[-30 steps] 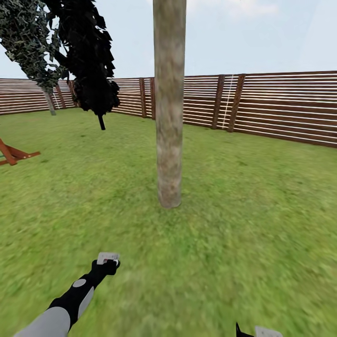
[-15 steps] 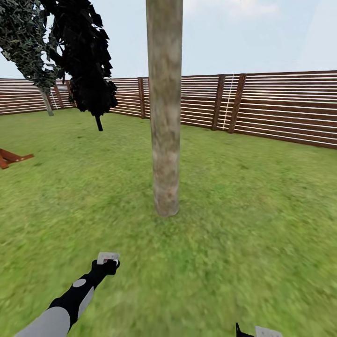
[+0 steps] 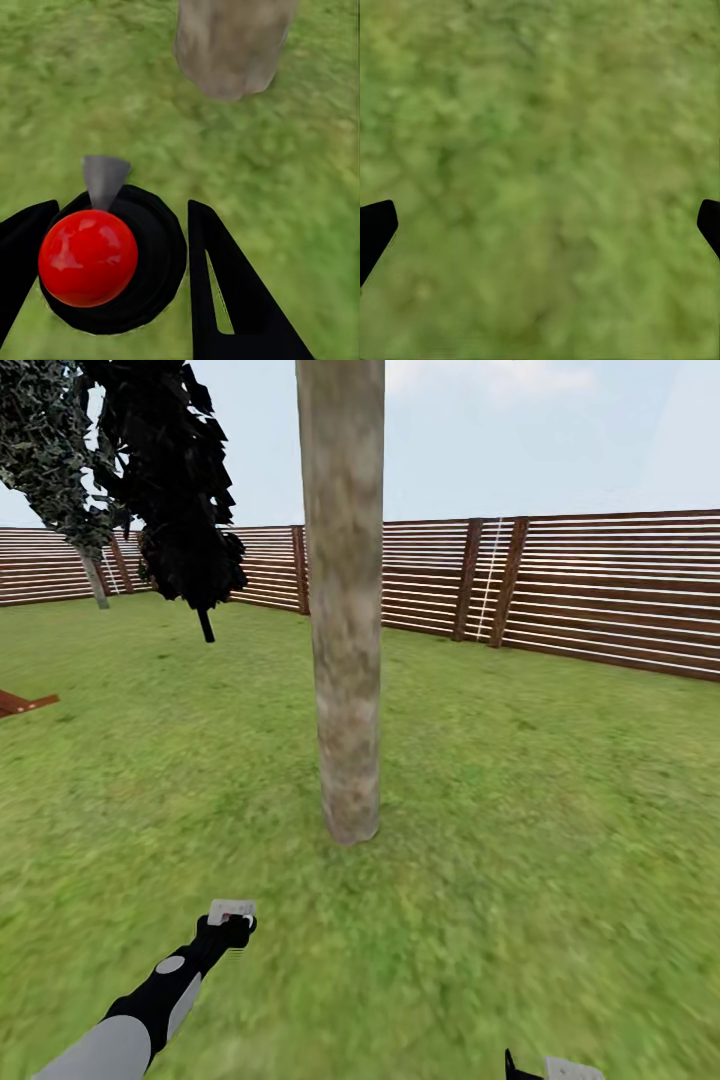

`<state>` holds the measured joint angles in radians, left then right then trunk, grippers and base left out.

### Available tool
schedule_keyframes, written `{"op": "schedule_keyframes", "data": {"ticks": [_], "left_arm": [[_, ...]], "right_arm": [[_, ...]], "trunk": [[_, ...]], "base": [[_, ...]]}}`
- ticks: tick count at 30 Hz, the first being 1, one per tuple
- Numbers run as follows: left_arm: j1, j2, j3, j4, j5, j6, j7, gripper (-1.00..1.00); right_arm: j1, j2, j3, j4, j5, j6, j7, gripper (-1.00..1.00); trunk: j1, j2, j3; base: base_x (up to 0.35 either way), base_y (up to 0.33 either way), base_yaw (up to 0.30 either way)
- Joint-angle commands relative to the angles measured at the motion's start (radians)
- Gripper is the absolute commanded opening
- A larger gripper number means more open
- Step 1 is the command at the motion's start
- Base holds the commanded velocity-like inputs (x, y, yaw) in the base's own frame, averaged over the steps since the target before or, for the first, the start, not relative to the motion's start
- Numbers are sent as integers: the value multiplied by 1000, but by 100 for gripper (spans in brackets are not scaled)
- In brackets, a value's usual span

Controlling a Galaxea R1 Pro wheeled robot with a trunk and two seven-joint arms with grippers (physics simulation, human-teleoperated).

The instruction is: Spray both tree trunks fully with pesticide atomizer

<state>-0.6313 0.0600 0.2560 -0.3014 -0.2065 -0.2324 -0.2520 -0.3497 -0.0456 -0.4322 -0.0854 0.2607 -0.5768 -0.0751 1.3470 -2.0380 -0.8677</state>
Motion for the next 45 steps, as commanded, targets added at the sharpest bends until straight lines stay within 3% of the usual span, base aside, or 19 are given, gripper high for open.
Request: {"op": "schedule_keyframes", "data": {"ticks": [1, 8, 13, 15, 17, 20, 22, 23, 24, 26, 28, 29, 30, 32, 36, 40, 42, 44, 45], "left_arm": [[0, -3, 0, 0, -2, -1, 0, -100], [0, 4, -12, -14, -15, -7, -6, -100], [1, -6, -14, -9, -130, -3, -11, -100], [0, -5, -15, -3, -213, -1, -22, -100], [0, -1, -15, -2, -285, -1, -76, -100], [-2, 4, -15, -9, -338, 0, -177, -100], [-9, 9, -14, -12, -397, 2, -245, -100], [-12, 15, -14, -13, -441, 10, -275, -100], [-13, 19, -13, -13, -501, 31, -311, -100], [-14, 22, -12, -13, -612, 73, -374, -100], [-13, 22, -19, -13, -665, 81, -402, -100], [-12, 23, -29, -13, -709, 83, -436, -100], [-12, 24, -32, -13, -730, 82, -466, -100], [-11, 23, -34, -14, -740, 78, -496, -100], [-16, 24, -35, -15, -753, 75, -560, -100], [-13, 23, -34, -16, -831, 75, -630, -100], [-11, 23, -34, -16, -848, 75, -657, -100], [-11, 23, -34, -16, -856, 74, -701, -100], [-12, 23, -34, -16, -861, 74, -706, -100]], "right_arm": [[0, 0, 0, 0, 0, 0, -1, 100], [0, -25, -2, -2, 0, 0, -5, 100], [-1, -22, 13, -17, 11, 1, 1, 100], [0, -18, 63, -138, 50, 5, 3, 100], [-6, 14, 115, -261, 72, 8, 17, 100], [-64, 62, 241, -330, 83, 15, 23, 100], [-111, 89, 286, -369, 83, 74, 29, 100], [-134, 102, 296, -379, 83, 121, 53, 100], [-158, 112, 310, -386, 83, 168, 127, 100], [-209, 122, 349, -393, 85, 257, 373, 100], [-252, 123, 360, -394, 86, 308, 542, 100], [-264, 124, 362, -395, 86, 317, 644, 100], [-268, 124, 364, -395, 86, 321, 696, 100], [-269, 125, 400, -394, 86, 321, 720, 100], [-270, 124, 514, -395, 88, 320, 722, 100], [-270, 122, 636, -394, 89, 320, 722, 100], [-270, 119, 683, -392, 94, 320, 733, 100], [-270, 118, 749, -396, 160, 320, 799, 100], [-270, 118, 756, -403, 179, 321, 807, 100]], "trunk": [[0, 0, 0], [0, 0, 0], [0, 0, 0], [0, 0, 0], [0, 0, 0], [0, 0, 0], [0, 0, 0], [0, 0, 0], [0, 0, 0], [0, 0, 0], [0, 0, 0], [0, 0, 0], [0, 0, 0], [0, 0, 0], [0, 0, 0], [0, 0, 0], [0, 0, 0], [0, 0, 0], [0, 0, 0]], "base": [[338, -3, 0], [138, 0, 0], [2, 0, 0], [0, 0, 0], [0, 0, 0], [0, 0, 0], [0, 0, 0], [0, 0, 0], [0, 0, 0], [0, 0, 0], [0, 0, 0], [0, 0, 0], [0, 0, 0], [0, 0, 0], [0, 0, 0], [0, 0, 0], [0, 0, 0], [0, 0, 0], [0, 0, 0]]}}
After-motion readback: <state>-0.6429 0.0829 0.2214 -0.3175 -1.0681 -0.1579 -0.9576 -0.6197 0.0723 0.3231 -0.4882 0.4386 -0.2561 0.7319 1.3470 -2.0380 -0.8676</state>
